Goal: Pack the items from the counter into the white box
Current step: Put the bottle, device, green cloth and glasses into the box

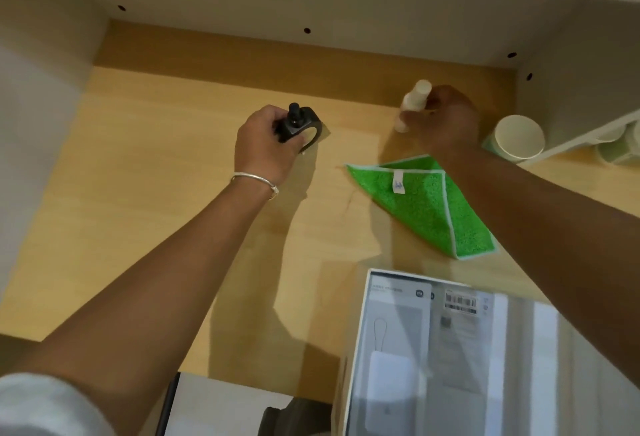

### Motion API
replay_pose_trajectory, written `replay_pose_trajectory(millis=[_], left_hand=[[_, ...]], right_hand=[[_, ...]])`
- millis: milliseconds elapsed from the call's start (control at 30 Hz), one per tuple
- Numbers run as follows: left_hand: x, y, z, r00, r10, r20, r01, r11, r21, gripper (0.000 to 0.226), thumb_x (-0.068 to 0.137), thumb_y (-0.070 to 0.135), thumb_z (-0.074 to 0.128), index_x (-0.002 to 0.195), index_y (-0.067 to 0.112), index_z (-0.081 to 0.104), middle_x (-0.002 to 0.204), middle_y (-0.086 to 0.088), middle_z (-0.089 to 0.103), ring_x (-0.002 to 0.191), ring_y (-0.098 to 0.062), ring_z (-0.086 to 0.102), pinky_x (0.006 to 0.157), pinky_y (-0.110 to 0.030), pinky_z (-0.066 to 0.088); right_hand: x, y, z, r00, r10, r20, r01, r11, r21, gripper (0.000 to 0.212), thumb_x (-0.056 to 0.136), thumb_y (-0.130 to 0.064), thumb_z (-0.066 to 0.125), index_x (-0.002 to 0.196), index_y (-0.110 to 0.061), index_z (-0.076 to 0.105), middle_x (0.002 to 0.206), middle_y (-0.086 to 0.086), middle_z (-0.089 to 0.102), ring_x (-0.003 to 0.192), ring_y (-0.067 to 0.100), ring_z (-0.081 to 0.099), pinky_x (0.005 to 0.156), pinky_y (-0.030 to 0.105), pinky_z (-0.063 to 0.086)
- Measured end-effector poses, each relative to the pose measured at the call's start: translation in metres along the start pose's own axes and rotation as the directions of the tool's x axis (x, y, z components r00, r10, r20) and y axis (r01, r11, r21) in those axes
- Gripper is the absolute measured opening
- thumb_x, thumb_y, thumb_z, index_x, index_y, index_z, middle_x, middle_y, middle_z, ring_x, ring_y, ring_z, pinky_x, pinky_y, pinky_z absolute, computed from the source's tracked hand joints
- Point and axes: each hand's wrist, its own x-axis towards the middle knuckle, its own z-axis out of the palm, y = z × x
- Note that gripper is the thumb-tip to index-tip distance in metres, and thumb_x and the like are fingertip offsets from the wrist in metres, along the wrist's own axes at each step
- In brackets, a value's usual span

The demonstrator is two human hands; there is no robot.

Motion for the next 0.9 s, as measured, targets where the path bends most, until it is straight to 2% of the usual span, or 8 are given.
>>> replay_pose_trajectory(millis=[100,300,433,500,600,733,833,900], left_hand=[[-0.016,0.016,-0.009,0.999,0.036,-0.018,-0.036,0.999,0.007,0.032,0.072,0.024,0.082,0.089,0.027,0.056,0.090,0.010,0.061,0.075,-0.001,0.057,0.060,0.002,0.038],[-0.077,0.069,-0.032,0.983,0.176,-0.045,-0.177,0.984,-0.027,0.031,0.074,0.023,0.081,0.098,0.021,0.062,0.093,0.008,0.062,0.083,-0.006,0.057,0.068,0.001,0.040],[-0.134,0.117,-0.034,0.972,0.234,-0.023,-0.235,0.963,-0.134,0.031,0.072,0.023,0.081,0.094,0.027,0.060,0.088,0.022,0.059,0.080,0.009,0.058,0.068,-0.008,0.049],[-0.166,0.140,-0.032,0.966,0.260,0.004,-0.255,0.950,-0.178,0.030,0.071,0.025,0.081,0.089,0.033,0.060,0.089,0.024,0.059,0.083,0.013,0.058,0.065,-0.007,0.049],[-0.216,0.166,-0.025,0.953,0.298,0.060,-0.279,0.935,-0.219,0.030,0.069,0.027,0.083,0.082,0.037,0.058,0.089,0.017,0.064,0.085,0.001,0.063,0.068,-0.016,0.055],[-0.277,0.179,-0.012,0.934,0.317,0.162,-0.267,0.925,-0.269,0.028,0.064,0.037,0.084,0.083,0.030,0.064,0.087,0.007,0.067,0.082,-0.009,0.065,0.070,-0.029,0.059],[-0.314,0.172,0.012,0.927,0.283,0.246,-0.264,0.959,-0.105,0.029,0.067,0.038,0.078,0.086,0.023,0.062,0.081,0.006,0.065,0.076,-0.014,0.062,0.068,-0.040,0.055],[-0.336,0.164,0.036,0.932,0.216,0.290,-0.233,0.972,0.025,0.029,0.070,0.040,0.074,0.085,0.023,0.057,0.080,0.005,0.063,0.073,-0.016,0.059,0.067,-0.041,0.052]], right_hand=[[-0.007,-0.005,-0.011,0.998,-0.062,-0.021,0.061,0.997,-0.052,0.033,0.074,-0.041,0.068,0.102,-0.021,0.067,0.095,0.001,0.071,0.090,0.021,0.064,0.066,0.023,0.035],[-0.056,-0.011,-0.066,0.990,-0.134,-0.033,0.138,0.975,0.173,0.030,0.073,-0.039,0.072,0.100,-0.026,0.069,0.089,-0.012,0.069,0.083,0.009,0.064,0.076,0.033,0.051],[-0.096,0.001,-0.115,0.977,-0.211,-0.016,0.210,0.958,0.195,0.033,0.075,-0.038,0.073,0.105,-0.026,0.067,0.095,-0.013,0.068,0.088,0.007,0.061,0.081,0.036,0.051],[-0.117,0.014,-0.140,0.969,-0.247,-0.014,0.245,0.952,0.186,0.033,0.076,-0.037,0.073,0.106,-0.026,0.066,0.097,-0.013,0.067,0.088,0.007,0.061,0.081,0.038,0.052],[-0.143,0.035,-0.176,0.962,-0.271,-0.034,0.273,0.951,0.147,0.032,0.076,-0.037,0.073,0.106,-0.027,0.067,0.096,-0.013,0.068,0.087,0.008,0.062,0.079,0.040,0.053],[-0.178,0.065,-0.222,0.957,-0.283,-0.066,0.290,0.944,0.160,0.033,0.076,-0.039,0.072,0.107,-0.028,0.068,0.094,-0.016,0.068,0.086,0.001,0.062,0.079,0.036,0.054],[-0.203,0.088,-0.248,0.947,-0.312,-0.072,0.320,0.934,0.160,0.034,0.077,-0.038,0.072,0.108,-0.027,0.067,0.096,-0.015,0.068,0.088,0.001,0.062,0.078,0.036,0.055],[-0.219,0.103,-0.258,0.942,-0.328,-0.073,0.336,0.928,0.161,0.033,0.078,-0.038,0.073,0.109,-0.027,0.067,0.098,-0.015,0.068,0.089,0.001,0.062,0.078,0.035,0.055]])
